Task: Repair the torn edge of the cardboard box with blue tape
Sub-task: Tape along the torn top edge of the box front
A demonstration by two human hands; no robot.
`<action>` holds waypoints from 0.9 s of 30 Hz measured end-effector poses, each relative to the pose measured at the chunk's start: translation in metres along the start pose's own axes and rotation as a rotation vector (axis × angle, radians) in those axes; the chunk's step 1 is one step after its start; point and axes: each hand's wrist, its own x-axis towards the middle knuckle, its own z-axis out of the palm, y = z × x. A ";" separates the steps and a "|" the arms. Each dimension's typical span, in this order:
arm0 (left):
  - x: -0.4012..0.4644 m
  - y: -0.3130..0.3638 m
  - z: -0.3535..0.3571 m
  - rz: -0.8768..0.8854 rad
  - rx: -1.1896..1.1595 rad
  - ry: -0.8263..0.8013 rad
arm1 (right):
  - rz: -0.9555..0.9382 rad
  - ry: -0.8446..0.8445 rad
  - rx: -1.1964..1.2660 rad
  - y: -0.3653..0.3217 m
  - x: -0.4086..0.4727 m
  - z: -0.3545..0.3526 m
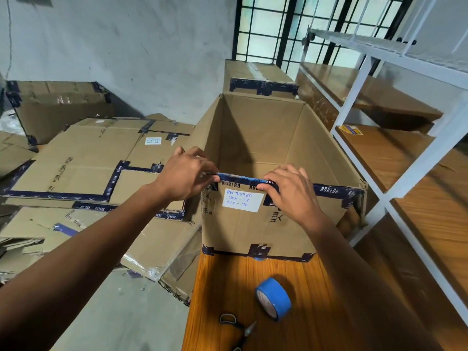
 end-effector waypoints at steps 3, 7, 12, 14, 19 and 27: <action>0.011 0.020 -0.009 0.040 0.101 0.001 | -0.005 -0.073 0.022 -0.008 0.008 -0.005; 0.029 0.057 -0.003 0.095 0.094 -0.014 | 0.002 -0.083 0.135 -0.030 0.020 -0.002; 0.030 0.066 0.008 0.048 -0.083 -0.022 | 0.112 -0.056 0.294 -0.035 0.021 0.010; 0.032 0.064 0.009 0.054 -0.115 -0.024 | 0.131 -0.062 0.310 -0.038 0.022 0.010; 0.041 0.057 -0.003 0.057 -0.192 -0.117 | 0.147 -0.158 0.384 -0.031 0.028 -0.003; 0.021 0.026 -0.011 0.087 -0.067 -0.061 | 0.174 -0.228 0.355 0.004 0.005 -0.016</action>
